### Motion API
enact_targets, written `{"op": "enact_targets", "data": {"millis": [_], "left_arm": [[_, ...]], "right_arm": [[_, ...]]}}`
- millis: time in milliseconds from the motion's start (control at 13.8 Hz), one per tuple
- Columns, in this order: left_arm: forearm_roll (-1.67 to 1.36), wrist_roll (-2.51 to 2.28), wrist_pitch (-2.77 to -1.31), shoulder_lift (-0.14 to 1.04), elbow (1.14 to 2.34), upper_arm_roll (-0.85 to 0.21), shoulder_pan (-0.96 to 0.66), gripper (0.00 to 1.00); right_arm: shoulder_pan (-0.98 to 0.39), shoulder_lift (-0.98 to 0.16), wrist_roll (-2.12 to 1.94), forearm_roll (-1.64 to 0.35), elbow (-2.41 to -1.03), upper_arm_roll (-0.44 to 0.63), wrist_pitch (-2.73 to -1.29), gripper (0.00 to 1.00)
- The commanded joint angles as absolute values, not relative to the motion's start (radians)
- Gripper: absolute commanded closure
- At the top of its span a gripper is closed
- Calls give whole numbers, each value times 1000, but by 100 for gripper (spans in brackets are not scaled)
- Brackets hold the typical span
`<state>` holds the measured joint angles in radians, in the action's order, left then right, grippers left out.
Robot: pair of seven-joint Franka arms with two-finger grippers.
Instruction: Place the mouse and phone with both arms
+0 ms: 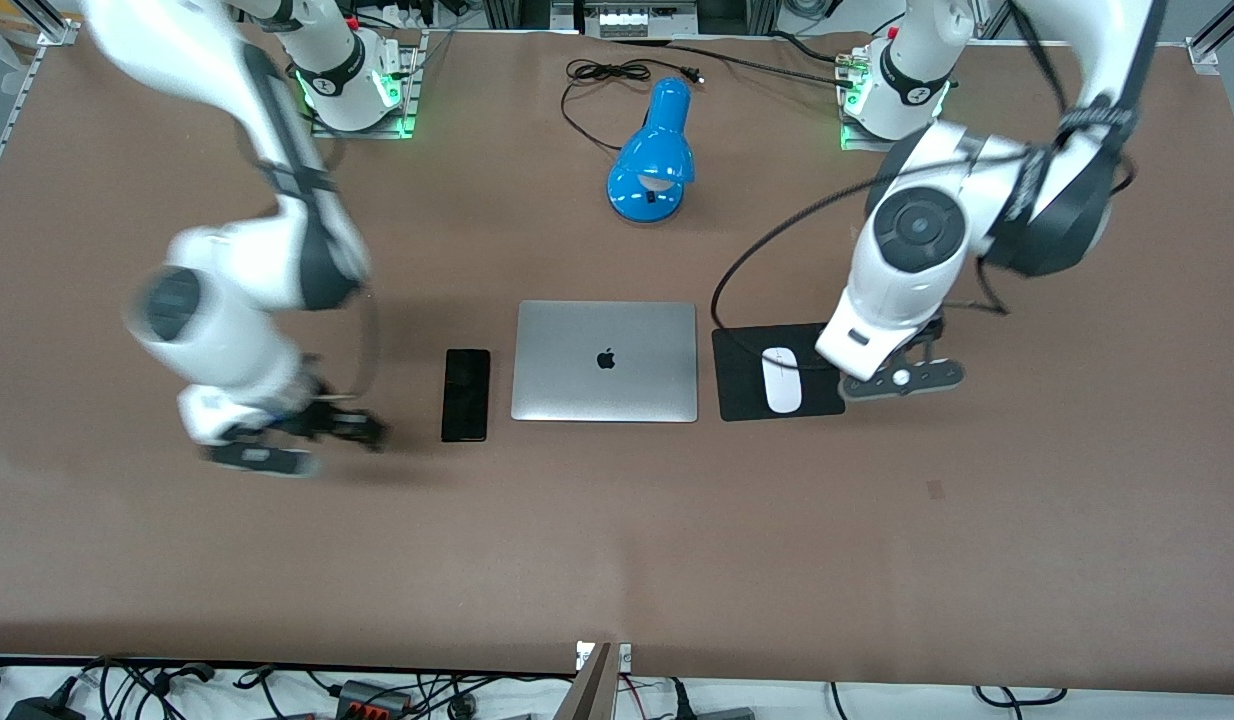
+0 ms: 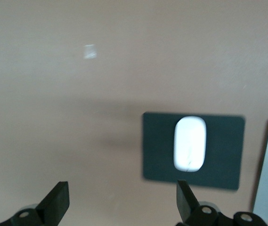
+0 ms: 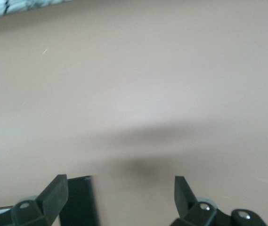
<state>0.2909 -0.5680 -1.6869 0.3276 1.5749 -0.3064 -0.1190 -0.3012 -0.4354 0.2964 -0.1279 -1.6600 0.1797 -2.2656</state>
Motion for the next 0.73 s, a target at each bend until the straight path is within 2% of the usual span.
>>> {"op": "enact_targets", "data": {"millis": [0,218,436,509,655], "left_arm": [[302,-413,-1464,341,1406,-302,-101,0],[255,-223,-1335,330,1324,-311,-11,0],[51,-108,-1336,264,1325,-205,29,0],[-30,-82,-1339,223,1357,-145,28,0],[-135,-32,-1432,103,1509,-63,23,0]], "right_arm": [[-223,-321,266,-112,-1678,188,-2143,0],[-152,-186,186,-153,-1645,218,-1889,0],[-121,-72,167,-117,-1669,221,-1821,0],[-118,-46,160,-89,-1693,221,-1825,0],[-129,-37,160,-39,-1706,216,-1847,0]]}}
